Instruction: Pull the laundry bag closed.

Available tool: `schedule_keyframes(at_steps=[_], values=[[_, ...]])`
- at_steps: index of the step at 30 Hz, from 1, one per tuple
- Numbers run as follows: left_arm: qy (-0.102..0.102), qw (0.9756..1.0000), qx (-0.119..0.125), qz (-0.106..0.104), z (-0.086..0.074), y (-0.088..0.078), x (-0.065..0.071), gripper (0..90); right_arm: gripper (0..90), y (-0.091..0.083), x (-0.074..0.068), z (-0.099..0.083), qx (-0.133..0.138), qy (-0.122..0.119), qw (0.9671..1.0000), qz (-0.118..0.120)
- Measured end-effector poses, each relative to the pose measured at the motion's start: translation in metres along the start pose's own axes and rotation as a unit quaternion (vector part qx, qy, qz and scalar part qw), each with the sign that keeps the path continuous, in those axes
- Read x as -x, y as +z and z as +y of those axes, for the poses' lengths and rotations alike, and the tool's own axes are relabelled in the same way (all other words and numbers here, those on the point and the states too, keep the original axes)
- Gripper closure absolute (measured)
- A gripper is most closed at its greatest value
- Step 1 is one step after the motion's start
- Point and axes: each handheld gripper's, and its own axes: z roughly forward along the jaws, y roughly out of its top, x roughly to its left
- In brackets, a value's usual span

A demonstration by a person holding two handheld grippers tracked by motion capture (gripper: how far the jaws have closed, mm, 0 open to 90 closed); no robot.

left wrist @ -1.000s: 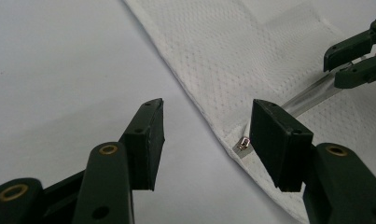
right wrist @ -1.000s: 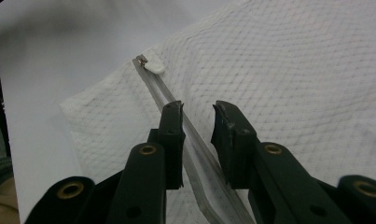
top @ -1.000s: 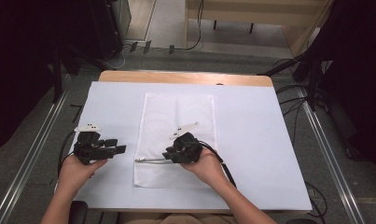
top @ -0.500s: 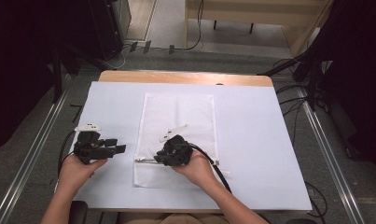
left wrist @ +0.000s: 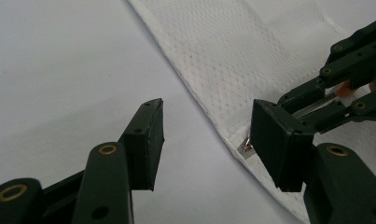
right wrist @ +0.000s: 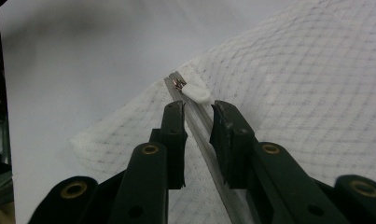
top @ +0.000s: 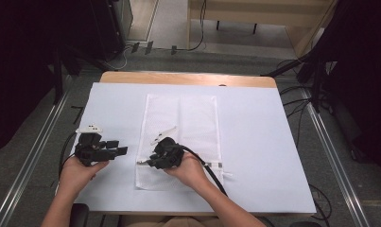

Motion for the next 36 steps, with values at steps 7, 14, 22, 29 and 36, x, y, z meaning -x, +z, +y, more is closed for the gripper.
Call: schedule_keyframes(at_steps=[7,14,22,29,36], values=[[0.001,1.0000,-0.003,0.000,0.000,0.000,0.000,45.2,75.2,0.008,0.002,0.003,-0.008,0.006,0.9999,0.000],[-0.001,1.0000,-0.002,0.000,0.000,0.000,-0.001,45.2,72.6,0.016,0.005,0.008,-0.009,0.009,0.9999,0.003],[0.000,1.0000,-0.004,0.001,0.000,0.000,-0.001,45.1,73.1,0.025,-0.001,0.016,-0.014,0.004,0.9999,0.006],[0.000,1.0000,-0.005,0.001,-0.001,0.000,-0.002,45.2,79.1,0.027,-0.003,0.018,-0.020,-0.004,0.9997,0.010],[-0.001,1.0000,-0.006,0.002,-0.002,-0.001,-0.003,45.3,82.1,0.028,-0.009,0.016,-0.025,-0.026,0.9993,0.004]])
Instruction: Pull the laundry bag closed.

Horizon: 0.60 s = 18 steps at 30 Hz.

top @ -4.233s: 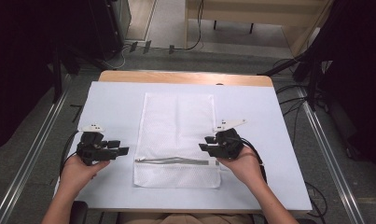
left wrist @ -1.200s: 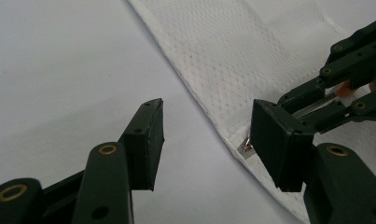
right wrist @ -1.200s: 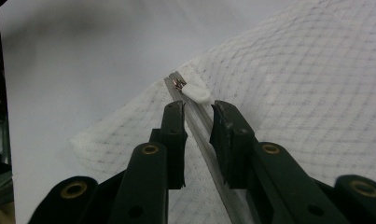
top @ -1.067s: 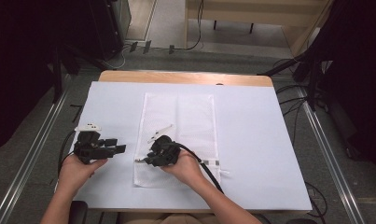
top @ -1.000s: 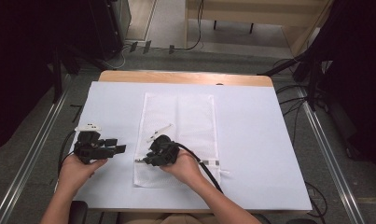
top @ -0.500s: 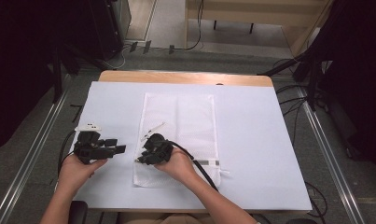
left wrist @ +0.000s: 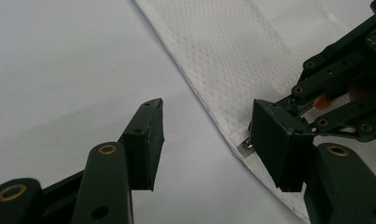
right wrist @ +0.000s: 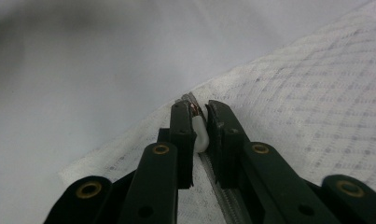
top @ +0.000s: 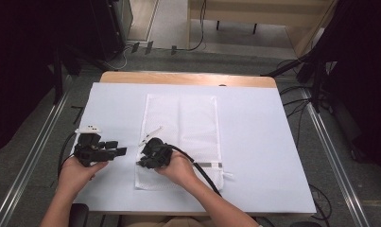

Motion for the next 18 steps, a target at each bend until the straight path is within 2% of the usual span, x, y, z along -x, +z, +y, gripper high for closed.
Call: schedule_keyframes(at_steps=[4,8,12,13,15,18], values=[[-0.001,1.0000,-0.001,-0.007,-0.001,-0.001,-0.001,46.3,81.7,0.002,0.000,0.000,0.009,0.004,0.9999,0.004],[0.002,0.9998,-0.003,-0.018,-0.002,0.000,-0.002,47.5,83.9,0.003,-0.002,-0.001,0.012,-0.013,0.9998,-0.007],[0.004,0.9996,-0.006,-0.026,-0.004,0.001,-0.002,48.3,88.2,-0.001,0.001,0.000,0.013,-0.002,0.9999,0.008],[0.006,0.9995,-0.010,-0.028,-0.004,0.002,-0.002,48.5,88.2,-0.004,0.002,0.001,0.022,-0.008,0.9997,0.006],[0.010,0.9992,-0.015,-0.034,-0.004,0.004,0.000,48.6,88.2,-0.008,0.001,0.003,0.023,-0.012,0.9997,0.001],[0.016,0.9990,-0.017,-0.039,-0.004,0.006,0.001,48.8,88.2,-0.012,0.000,0.004,0.030,-0.007,0.9995,0.006]])
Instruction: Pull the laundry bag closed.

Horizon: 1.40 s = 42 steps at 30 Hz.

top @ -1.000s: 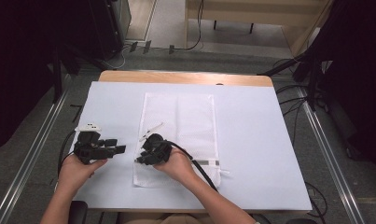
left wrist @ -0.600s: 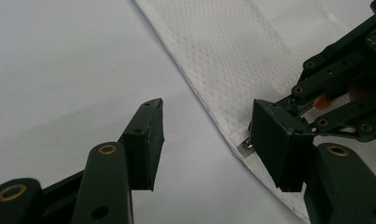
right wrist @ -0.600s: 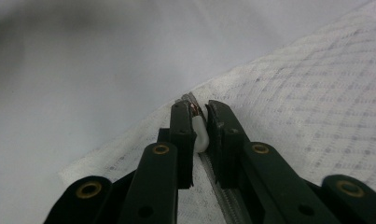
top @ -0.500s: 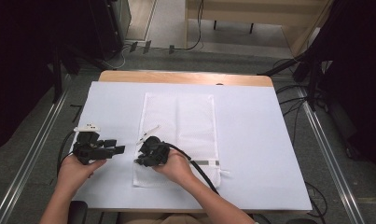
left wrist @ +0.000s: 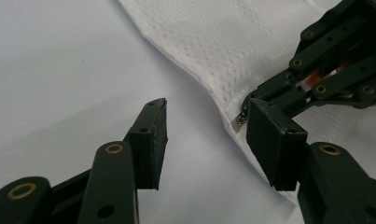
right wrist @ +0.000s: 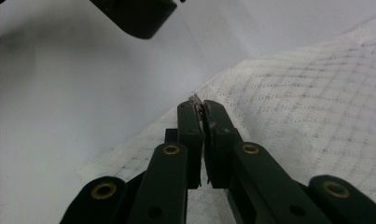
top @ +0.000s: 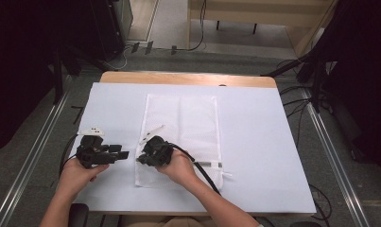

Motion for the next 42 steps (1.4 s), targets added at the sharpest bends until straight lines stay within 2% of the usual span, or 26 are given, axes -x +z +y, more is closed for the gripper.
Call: schedule_keyframes(at_steps=[11,20,29,33,39,42], values=[[0.021,0.9995,-0.013,-0.019,-0.002,0.007,0.006,50.7,88.2,-0.010,-0.001,0.005,0.011,-0.008,0.9999,-0.001],[0.038,0.9984,-0.029,-0.030,-0.001,0.015,0.012,57.5,88.2,-0.016,-0.001,0.010,0.021,-0.008,0.9998,-0.001],[0.033,0.9974,-0.050,-0.041,0.001,0.024,0.015,63.4,88.2,-0.022,-0.002,0.012,0.027,-0.006,0.9996,0.006],[0.038,0.9967,-0.056,-0.044,0.002,0.027,0.016,66.8,88.2,-0.023,-0.003,0.012,0.028,-0.008,0.9995,0.012],[0.033,0.9967,-0.054,-0.050,0.003,0.028,0.015,71.8,88.2,-0.026,-0.004,0.013,0.031,-0.010,0.9992,0.024],[0.041,0.9961,-0.057,-0.053,0.003,0.028,0.016,74.0,88.2,-0.026,-0.004,0.013,0.030,-0.008,0.9991,0.028]])
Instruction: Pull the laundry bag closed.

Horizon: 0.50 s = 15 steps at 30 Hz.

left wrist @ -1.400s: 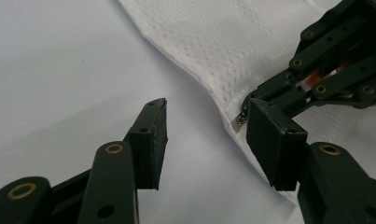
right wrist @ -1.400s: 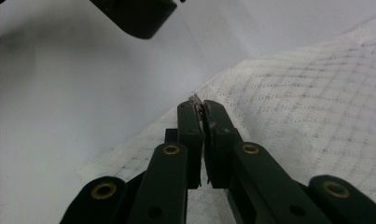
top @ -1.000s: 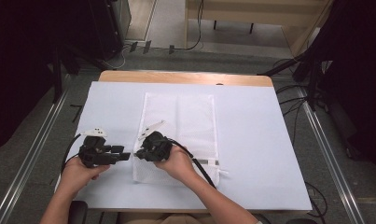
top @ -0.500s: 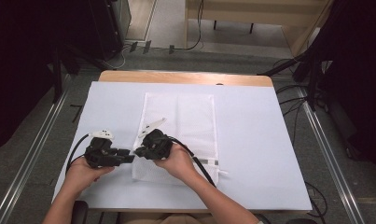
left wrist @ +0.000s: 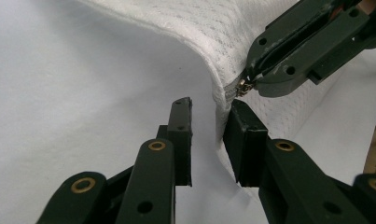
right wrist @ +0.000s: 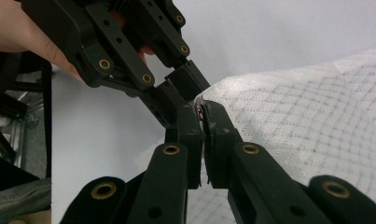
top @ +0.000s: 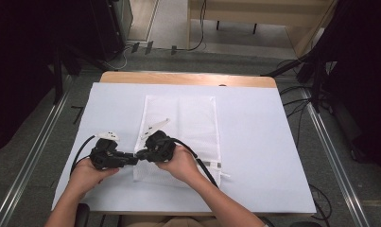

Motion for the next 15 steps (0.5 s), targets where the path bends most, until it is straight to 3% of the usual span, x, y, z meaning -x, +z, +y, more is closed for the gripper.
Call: schedule_keyframes(at_steps=[8,11,15], values=[[0.007,1.0000,0.003,-0.004,0.0012,0.0017,0.0021,75.6,88.2,0.0002,0.0000,0.0001,0.002,0.001,1.0000,0.006],[0.010,0.9999,-0.001,-0.005,0.0019,0.0019,0.0028,83.3,88.2,0.0017,0.0006,-0.0003,0.002,-0.003,1.0000,0.009],[0.007,0.9999,-0.005,-0.013,0.0020,0.0019,0.0029,86.3,88.2,0.0011,0.0007,-0.0008,-0.005,-0.004,0.9999,0.013]])
